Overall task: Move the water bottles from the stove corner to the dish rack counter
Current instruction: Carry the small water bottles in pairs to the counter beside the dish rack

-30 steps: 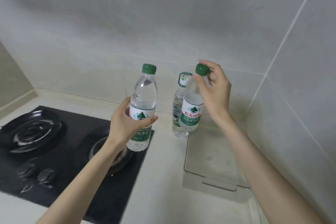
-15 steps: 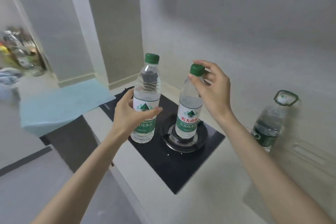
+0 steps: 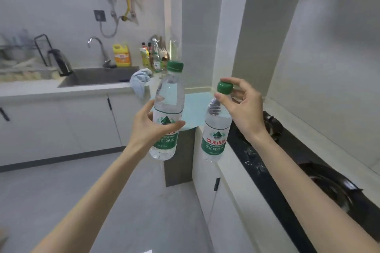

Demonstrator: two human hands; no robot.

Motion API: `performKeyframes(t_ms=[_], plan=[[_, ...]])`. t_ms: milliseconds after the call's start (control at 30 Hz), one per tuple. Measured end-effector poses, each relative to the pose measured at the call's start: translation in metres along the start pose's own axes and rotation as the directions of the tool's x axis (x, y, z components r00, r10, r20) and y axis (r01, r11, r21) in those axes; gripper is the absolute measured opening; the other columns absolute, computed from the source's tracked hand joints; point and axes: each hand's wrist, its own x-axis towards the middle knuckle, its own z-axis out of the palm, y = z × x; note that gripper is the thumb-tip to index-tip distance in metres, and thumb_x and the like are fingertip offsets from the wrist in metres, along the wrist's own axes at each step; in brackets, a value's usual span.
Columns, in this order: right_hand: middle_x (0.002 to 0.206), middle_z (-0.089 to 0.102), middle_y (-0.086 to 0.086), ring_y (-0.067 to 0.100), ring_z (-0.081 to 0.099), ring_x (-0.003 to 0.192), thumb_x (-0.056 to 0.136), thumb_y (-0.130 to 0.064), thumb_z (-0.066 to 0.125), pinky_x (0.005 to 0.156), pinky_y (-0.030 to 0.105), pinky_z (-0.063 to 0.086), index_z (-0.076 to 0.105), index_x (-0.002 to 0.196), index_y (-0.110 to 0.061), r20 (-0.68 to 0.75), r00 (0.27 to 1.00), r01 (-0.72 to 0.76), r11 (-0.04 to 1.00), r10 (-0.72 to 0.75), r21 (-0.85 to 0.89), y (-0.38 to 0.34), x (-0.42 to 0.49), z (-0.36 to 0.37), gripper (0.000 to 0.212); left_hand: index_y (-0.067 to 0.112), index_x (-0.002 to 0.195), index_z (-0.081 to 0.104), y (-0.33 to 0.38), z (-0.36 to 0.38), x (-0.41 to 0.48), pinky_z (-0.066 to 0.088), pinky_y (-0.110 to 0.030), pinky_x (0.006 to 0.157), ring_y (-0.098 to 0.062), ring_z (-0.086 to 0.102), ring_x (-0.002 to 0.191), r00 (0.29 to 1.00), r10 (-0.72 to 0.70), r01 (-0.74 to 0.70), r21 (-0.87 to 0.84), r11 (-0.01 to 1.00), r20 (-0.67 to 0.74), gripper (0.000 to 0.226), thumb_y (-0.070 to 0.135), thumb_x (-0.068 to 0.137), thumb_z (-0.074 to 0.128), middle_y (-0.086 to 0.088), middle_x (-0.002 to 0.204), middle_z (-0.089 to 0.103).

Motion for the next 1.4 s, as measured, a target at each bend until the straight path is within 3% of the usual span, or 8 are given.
performKeyframes(t_ms=[200,333,500,700,933,1100,1267,1400], plan=[[0.105,0.07,0.001,0.011,0.067,0.094,0.08,-0.01,0.074,0.082,0.014,0.052,0.066,0.111,-0.016,0.121,0.993,0.004,0.995,-0.016,0.103,-0.012,0.016,0.14,0.033,0.034,0.108,0.058,-0.024,-0.13,0.018,0.052,-0.016,0.063,-0.001,0.07,0.077,0.988,-0.017,0.023,0.034,0.999,-0.153,0.064,0.028,0.05,0.086,0.009,0.092,0.072],[0.108,0.069,0.005,0.014,0.068,0.095,0.079,-0.011,0.075,0.083,0.02,0.054,0.066,0.111,-0.016,0.215,0.975,0.013,0.987,-0.047,0.157,-0.016,0.026,0.22,0.033,0.03,0.109,0.059,-0.038,-0.2,0.024,0.053,-0.022,0.067,-0.006,0.071,0.078,0.966,-0.027,0.046,0.067,0.997,-0.259,0.065,0.021,0.053,0.09,0.006,0.09,0.073],[0.097,0.067,-0.014,0.015,0.068,0.092,0.079,-0.01,0.075,0.086,0.037,0.056,0.067,0.109,-0.016,0.317,0.944,0.02,0.975,-0.092,0.223,-0.023,0.042,0.311,0.031,0.024,0.113,0.06,-0.054,-0.272,0.036,0.054,-0.018,0.065,-0.004,0.07,0.077,0.917,-0.025,0.069,0.098,0.993,-0.398,0.061,0.012,0.06,0.088,0.006,0.091,0.072],[0.096,0.067,-0.01,-0.001,0.065,0.084,0.08,-0.01,0.074,0.08,0.022,0.055,0.066,0.111,-0.015,0.416,0.896,0.011,0.944,-0.155,0.329,-0.021,0.067,0.422,0.033,0.024,0.116,0.059,-0.077,-0.348,0.068,0.051,-0.009,0.061,0.003,0.067,0.077,0.847,0.001,0.091,0.146,0.985,-0.532,0.064,0.017,0.059,0.088,0.011,0.093,0.069],[0.104,0.07,-0.005,0.006,0.067,0.091,0.078,-0.014,0.076,0.085,0.029,0.056,0.067,0.111,-0.02,0.519,0.829,-0.013,0.921,-0.208,0.39,-0.005,0.123,0.546,0.034,0.04,0.099,0.06,-0.104,-0.43,0.145,0.051,-0.016,0.069,0.002,0.067,0.082,0.757,0.018,0.134,0.182,0.974,-0.654,0.054,0.023,0.057,0.089,0.014,0.092,0.071],[0.101,0.071,-0.005,0.008,0.068,0.091,0.077,-0.013,0.077,0.087,0.03,0.055,0.068,0.106,-0.021,0.554,0.793,-0.004,0.908,-0.252,0.419,-0.002,0.167,0.629,0.031,0.037,0.097,0.059,-0.116,-0.485,0.202,0.049,-0.006,0.06,0.01,0.065,0.075,0.693,0.033,0.137,0.177,0.975,-0.721,0.052,0.017,0.059,0.088,0.015,0.092,0.069],[0.101,0.072,-0.003,0.012,0.069,0.089,0.076,-0.012,0.077,0.085,0.035,0.056,0.068,0.102,-0.021,0.581,0.764,0.003,0.902,-0.281,0.432,-0.002,0.201,0.712,0.029,0.03,0.108,0.056,-0.135,-0.543,0.246,0.048,-0.005,0.061,0.015,0.062,0.075,0.652,0.023,0.147,0.157,0.977,-0.758,0.06,0.018,0.059,0.088,0.018,0.095,0.065],[0.099,0.071,-0.004,0.009,0.069,0.086,0.076,-0.01,0.077,0.082,0.028,0.056,0.068,0.101,-0.021,0.602,0.746,-0.018,0.896,-0.284,0.445,-0.002,0.22,0.789,0.029,0.023,0.123,0.052,-0.159,-0.602,0.281,0.048,-0.015,0.07,0.003,0.06,0.091,0.616,-0.001,0.173,0.133,0.976,-0.788,0.077,0.022,0.055,0.09,0.011,0.103,0.065]])
